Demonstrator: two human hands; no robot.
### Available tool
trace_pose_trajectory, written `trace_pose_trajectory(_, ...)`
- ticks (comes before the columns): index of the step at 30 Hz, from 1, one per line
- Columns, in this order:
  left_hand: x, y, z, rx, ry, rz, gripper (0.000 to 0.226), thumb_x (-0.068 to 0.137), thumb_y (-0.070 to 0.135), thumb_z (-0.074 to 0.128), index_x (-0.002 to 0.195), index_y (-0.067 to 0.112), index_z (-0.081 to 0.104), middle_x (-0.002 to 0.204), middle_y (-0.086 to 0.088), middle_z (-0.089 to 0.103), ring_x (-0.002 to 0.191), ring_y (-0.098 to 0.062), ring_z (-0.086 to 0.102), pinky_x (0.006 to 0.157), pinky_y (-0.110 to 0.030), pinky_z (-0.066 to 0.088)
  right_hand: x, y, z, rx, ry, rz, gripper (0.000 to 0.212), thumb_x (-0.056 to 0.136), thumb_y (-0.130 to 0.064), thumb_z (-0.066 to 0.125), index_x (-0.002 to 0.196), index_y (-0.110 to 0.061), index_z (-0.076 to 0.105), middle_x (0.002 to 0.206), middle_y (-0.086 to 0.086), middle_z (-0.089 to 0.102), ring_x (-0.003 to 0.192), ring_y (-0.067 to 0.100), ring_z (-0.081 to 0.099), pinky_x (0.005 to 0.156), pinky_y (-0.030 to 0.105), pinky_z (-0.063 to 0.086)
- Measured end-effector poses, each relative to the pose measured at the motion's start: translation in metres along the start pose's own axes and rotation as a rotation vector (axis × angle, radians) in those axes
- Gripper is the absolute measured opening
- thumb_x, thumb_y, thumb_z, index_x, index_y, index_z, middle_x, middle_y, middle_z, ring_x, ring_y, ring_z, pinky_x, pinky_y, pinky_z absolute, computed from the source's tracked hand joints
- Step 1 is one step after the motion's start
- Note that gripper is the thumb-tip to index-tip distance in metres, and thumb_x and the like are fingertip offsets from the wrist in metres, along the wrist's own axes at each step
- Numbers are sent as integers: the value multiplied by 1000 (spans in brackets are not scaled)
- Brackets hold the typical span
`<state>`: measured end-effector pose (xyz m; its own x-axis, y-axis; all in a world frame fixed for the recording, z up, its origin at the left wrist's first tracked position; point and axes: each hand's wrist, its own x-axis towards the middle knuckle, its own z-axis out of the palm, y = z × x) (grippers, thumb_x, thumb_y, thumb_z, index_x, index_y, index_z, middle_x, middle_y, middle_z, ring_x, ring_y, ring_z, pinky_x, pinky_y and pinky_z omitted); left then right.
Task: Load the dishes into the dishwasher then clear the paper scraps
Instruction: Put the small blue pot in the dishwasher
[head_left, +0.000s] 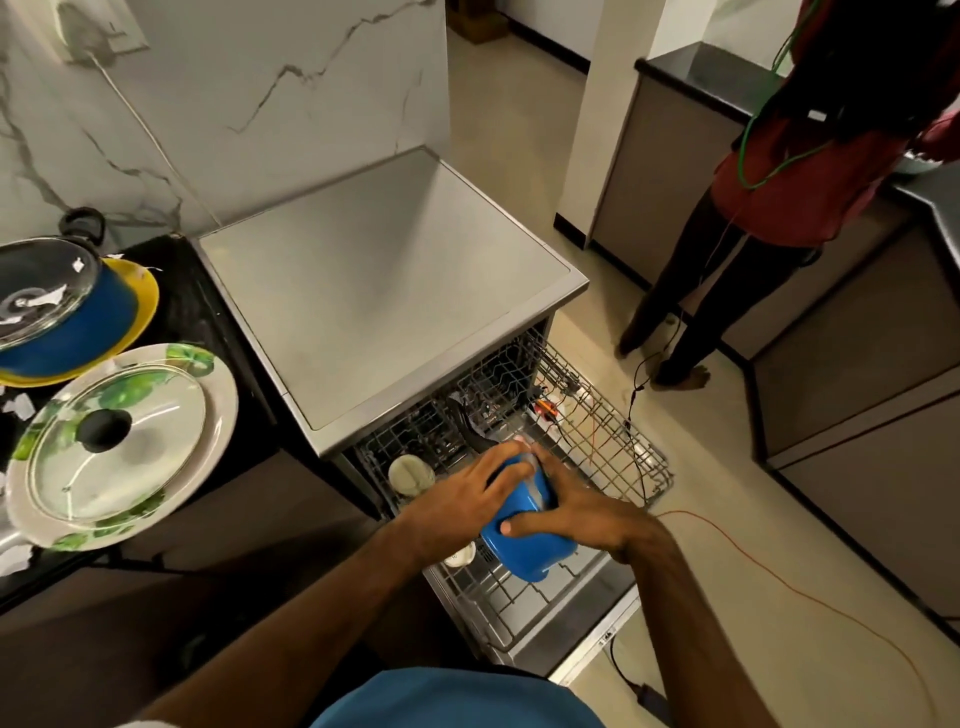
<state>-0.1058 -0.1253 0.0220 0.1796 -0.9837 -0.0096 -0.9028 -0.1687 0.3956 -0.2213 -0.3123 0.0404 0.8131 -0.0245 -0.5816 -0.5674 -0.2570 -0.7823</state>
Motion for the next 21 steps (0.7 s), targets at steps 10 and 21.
trace_pose_trajectory(10, -36, -8, 21, 288, -22, -322, 114, 82, 15, 76, 163, 21, -4, 168, -15, -17, 155, -35, -11, 125, -49, 11, 58, 42, 35, -509, 134, 239, 151, 55, -67, 88, 163, -35, -12, 169, 10, -3, 153, 50, 0, 116, 68, 31)
trace_pose_trajectory(21, -60, -50, 18, 169, 29, -549, 85, 94, 10, 50, 163, 16, 0, 170, -9, -12, 156, -25, -13, 127, -40, 5, 124, 113, 54, -840, 102, 245, 147, 62, -69, 87, 164, -29, -11, 169, 20, -4, 153, 53, 8, 115, 71, 32)
